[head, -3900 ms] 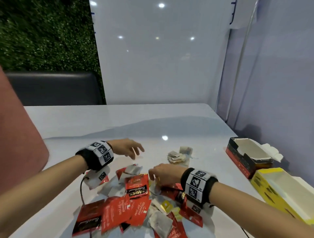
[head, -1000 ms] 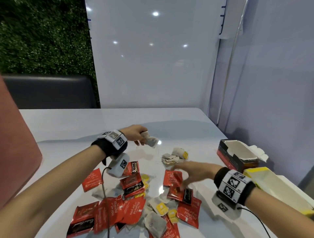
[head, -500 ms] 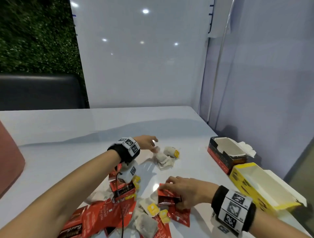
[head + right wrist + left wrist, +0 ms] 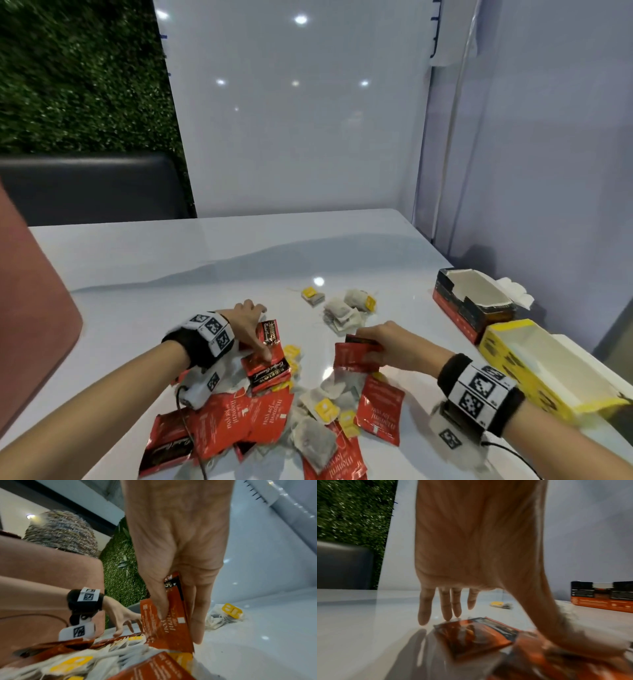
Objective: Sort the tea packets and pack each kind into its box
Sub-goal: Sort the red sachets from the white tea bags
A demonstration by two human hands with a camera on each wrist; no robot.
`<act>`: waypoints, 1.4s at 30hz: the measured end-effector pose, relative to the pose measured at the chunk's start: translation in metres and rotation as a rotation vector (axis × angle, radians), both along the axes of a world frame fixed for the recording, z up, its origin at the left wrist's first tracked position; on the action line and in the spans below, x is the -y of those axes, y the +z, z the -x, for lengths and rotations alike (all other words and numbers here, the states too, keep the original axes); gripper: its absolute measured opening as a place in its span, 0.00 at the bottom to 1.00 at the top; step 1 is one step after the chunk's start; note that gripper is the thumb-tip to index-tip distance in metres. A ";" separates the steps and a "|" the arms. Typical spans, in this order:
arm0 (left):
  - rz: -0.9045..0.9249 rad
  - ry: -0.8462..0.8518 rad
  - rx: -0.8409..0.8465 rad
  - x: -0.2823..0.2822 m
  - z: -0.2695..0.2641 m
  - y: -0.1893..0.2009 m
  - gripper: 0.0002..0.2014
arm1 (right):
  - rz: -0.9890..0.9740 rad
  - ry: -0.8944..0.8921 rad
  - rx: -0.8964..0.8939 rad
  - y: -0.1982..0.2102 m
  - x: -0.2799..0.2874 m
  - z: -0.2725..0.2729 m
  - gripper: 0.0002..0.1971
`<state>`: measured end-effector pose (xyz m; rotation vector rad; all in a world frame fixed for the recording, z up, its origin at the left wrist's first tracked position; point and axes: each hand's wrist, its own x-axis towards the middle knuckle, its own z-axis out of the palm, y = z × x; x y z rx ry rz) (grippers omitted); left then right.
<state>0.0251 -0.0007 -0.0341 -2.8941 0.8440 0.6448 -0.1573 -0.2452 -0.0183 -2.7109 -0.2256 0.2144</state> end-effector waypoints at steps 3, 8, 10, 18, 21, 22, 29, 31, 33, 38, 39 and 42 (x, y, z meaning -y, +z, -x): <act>0.028 -0.027 0.019 0.006 0.006 -0.004 0.54 | -0.127 -0.096 0.032 0.009 0.011 0.002 0.16; 0.104 0.029 -0.111 -0.001 0.002 0.002 0.40 | -0.456 -0.271 0.101 0.030 0.029 0.004 0.14; 0.139 0.030 -0.125 -0.008 0.002 0.005 0.34 | -0.562 -0.317 0.150 0.040 0.031 0.003 0.12; 0.848 0.223 -0.334 -0.056 0.007 0.055 0.03 | -1.048 -0.334 0.025 0.065 -0.002 -0.037 0.11; 1.159 0.364 -0.566 -0.068 0.010 0.073 0.08 | -1.024 -0.291 -0.005 0.071 -0.032 -0.064 0.12; 1.222 0.396 -0.628 -0.071 0.011 0.077 0.10 | -1.012 -0.274 -0.021 0.072 -0.044 -0.074 0.13; 1.272 0.469 -0.623 -0.063 0.012 0.077 0.14 | -0.953 -0.093 -0.123 0.074 -0.124 -0.120 0.12; 1.278 0.514 -0.557 -0.068 0.000 0.074 0.13 | -0.938 -0.096 -0.130 0.075 -0.130 -0.122 0.12; 1.278 0.576 -0.503 -0.079 -0.015 0.070 0.13 | -0.883 -0.133 -0.116 0.073 -0.125 -0.122 0.12; 1.070 0.721 -0.305 -0.128 -0.063 0.052 0.14 | -0.173 0.021 -0.151 0.058 -0.077 -0.094 0.13; 0.991 0.719 -0.275 -0.138 -0.070 0.046 0.13 | -0.009 0.073 -0.152 0.052 -0.065 -0.083 0.14; 0.781 0.676 -0.257 -0.156 -0.080 0.024 0.06 | 0.280 0.176 -0.221 0.030 -0.033 -0.043 0.25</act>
